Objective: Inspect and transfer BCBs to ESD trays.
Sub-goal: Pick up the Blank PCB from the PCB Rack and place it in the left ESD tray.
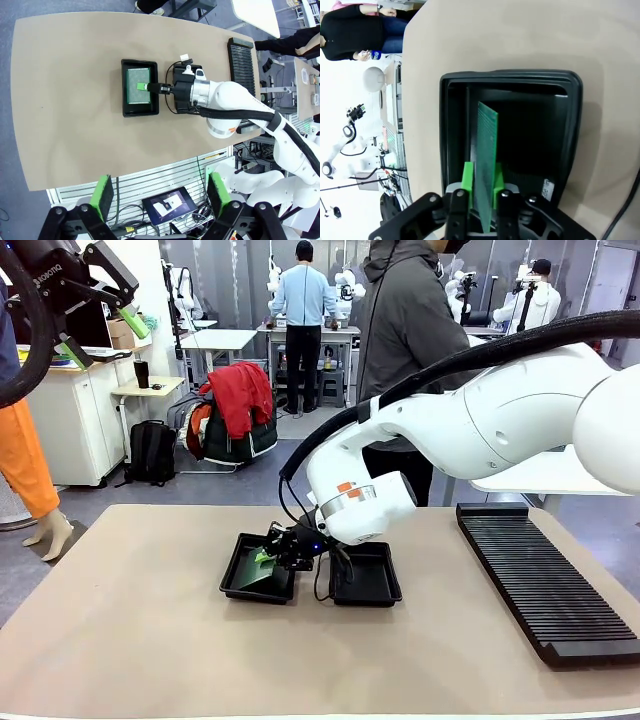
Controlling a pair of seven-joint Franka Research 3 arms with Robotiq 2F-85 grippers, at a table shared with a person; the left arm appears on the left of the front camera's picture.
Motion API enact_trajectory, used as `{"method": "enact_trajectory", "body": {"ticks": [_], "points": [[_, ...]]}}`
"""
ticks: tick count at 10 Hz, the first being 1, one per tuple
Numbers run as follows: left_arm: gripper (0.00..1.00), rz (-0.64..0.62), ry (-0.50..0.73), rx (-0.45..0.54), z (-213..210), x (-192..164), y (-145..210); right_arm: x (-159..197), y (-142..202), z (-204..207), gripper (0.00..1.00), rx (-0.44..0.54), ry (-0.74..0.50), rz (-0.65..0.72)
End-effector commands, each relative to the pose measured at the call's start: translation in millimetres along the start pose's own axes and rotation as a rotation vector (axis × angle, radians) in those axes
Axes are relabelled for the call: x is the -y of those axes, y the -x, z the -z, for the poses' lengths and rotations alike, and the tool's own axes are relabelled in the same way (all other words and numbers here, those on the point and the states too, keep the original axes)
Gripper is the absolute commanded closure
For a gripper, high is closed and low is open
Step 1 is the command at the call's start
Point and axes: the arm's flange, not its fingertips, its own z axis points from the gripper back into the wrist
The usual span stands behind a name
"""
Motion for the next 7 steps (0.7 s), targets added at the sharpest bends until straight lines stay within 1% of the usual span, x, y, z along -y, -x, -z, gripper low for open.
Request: {"method": "enact_trajectory", "body": {"ticks": [1,2,3,4,5,6,7], "points": [[0.00,-0.003,0.004,0.003,1,-1,1,-25,-3,-6,0.56,-0.015,0.087,-0.012],[0.00,-0.003,0.004,0.003,1,-1,1,-36,-4,-6,0.40,-0.024,0.124,-0.028],[0.00,-0.003,0.004,0.003,1,-1,1,-48,-6,-6,0.37,-0.033,0.164,-0.039],[0.00,-0.003,0.004,0.003,1,-1,1,-59,-9,-6,0.21,-0.044,0.225,-0.050],[0.00,-0.003,0.004,0.003,1,-1,1,-71,-13,-6,0.18,-0.059,0.310,-0.060],[0.00,-0.003,0.004,0.003,1,-1,1,-82,-18,-6,0.02,-0.070,0.381,-0.072],[0.00,-0.003,0.004,0.003,1,-1,1,-93,-22,-8,0.00,-0.074,0.440,-0.089]]}}
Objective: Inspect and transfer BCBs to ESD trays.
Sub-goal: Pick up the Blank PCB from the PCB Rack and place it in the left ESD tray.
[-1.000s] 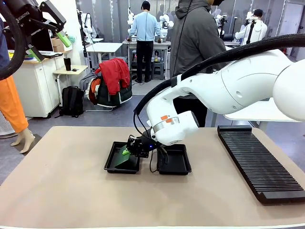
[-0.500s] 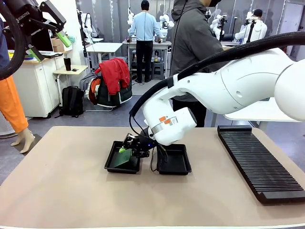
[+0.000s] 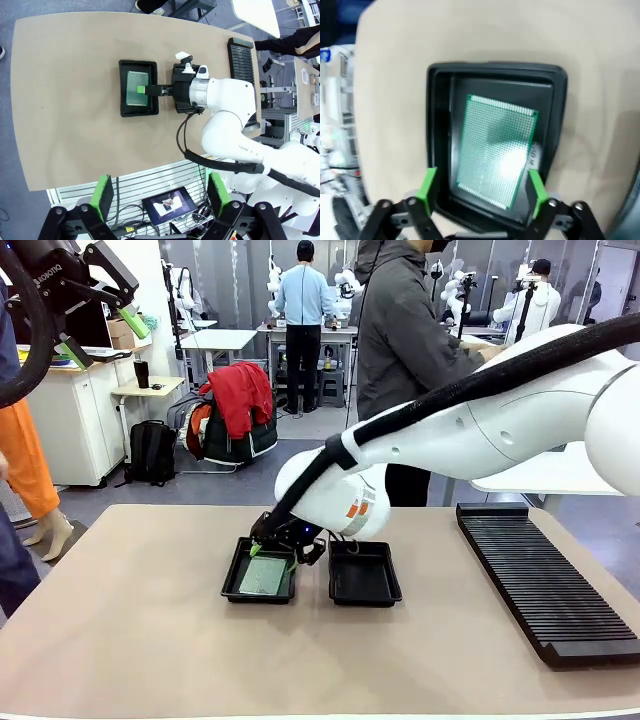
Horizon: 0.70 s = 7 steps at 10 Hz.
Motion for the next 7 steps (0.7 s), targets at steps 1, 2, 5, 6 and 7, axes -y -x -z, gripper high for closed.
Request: {"method": "enact_trajectory", "body": {"ticks": [1,2,5,6,7], "points": [[0.00,-0.003,0.004,0.003,1,-1,1,-50,-27,-21,0.00,-0.032,0.142,-0.023],[0.00,-0.003,0.004,0.003,1,-1,1,-59,-28,-32,0.00,-0.027,0.189,-0.036],[0.00,-0.003,0.004,0.003,1,-1,1,-78,-23,-64,0.00,-0.042,0.284,-0.056],[0.00,-0.003,0.004,0.003,1,-1,1,-82,-21,-73,0.00,-0.060,0.326,-0.066],[0.00,-0.003,0.004,0.003,1,-1,1,-88,-19,-79,0.00,-0.088,0.370,-0.082]]}}
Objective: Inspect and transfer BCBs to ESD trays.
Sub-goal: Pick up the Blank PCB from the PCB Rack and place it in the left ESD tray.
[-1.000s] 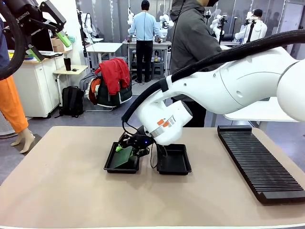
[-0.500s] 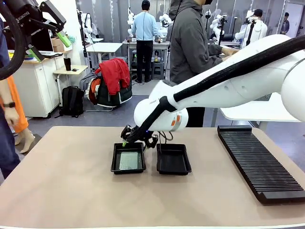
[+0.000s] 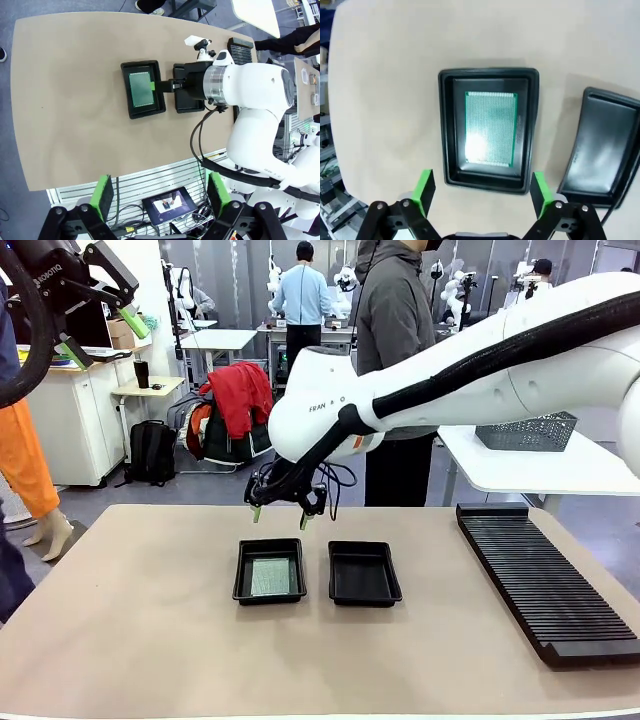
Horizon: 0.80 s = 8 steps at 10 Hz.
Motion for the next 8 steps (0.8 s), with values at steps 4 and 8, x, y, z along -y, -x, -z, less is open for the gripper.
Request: {"method": "enact_trajectory", "body": {"ticks": [4,8], "points": [[0.00,-0.003,0.004,0.003,0.7,-0.9,0.8,-5.9,2.0,-10.4,0.00,-0.044,0.129,-0.023],[0.00,-0.003,0.004,0.003,0.7,-0.9,0.8,-2.6,5.0,-7.3,0.00,-0.056,0.088,-0.033]]}}
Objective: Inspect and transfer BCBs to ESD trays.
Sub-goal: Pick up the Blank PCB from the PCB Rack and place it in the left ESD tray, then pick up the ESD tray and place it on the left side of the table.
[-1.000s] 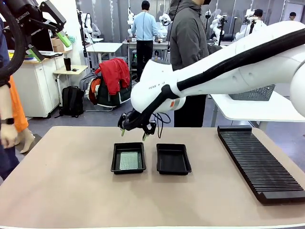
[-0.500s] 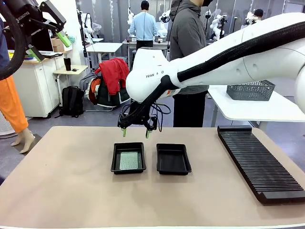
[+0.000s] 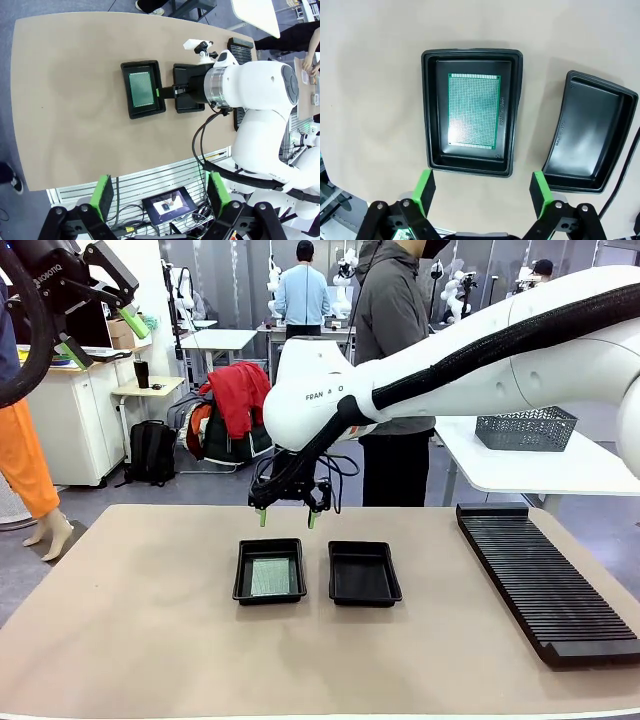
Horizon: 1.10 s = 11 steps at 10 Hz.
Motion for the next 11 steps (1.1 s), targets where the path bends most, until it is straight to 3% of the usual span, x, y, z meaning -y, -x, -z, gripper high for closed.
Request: {"method": "enact_trajectory", "body": {"ticks": [1,11], "points": [[0.00,-0.003,0.004,0.003,0.7,-0.9,0.8,0.6,0.7,1.5,0.00,0.005,-0.010,0.007],[0.00,-0.003,0.004,0.003,0.7,-0.9,0.8,0.6,0.7,1.5,0.00,0.005,-0.010,0.007]]}}
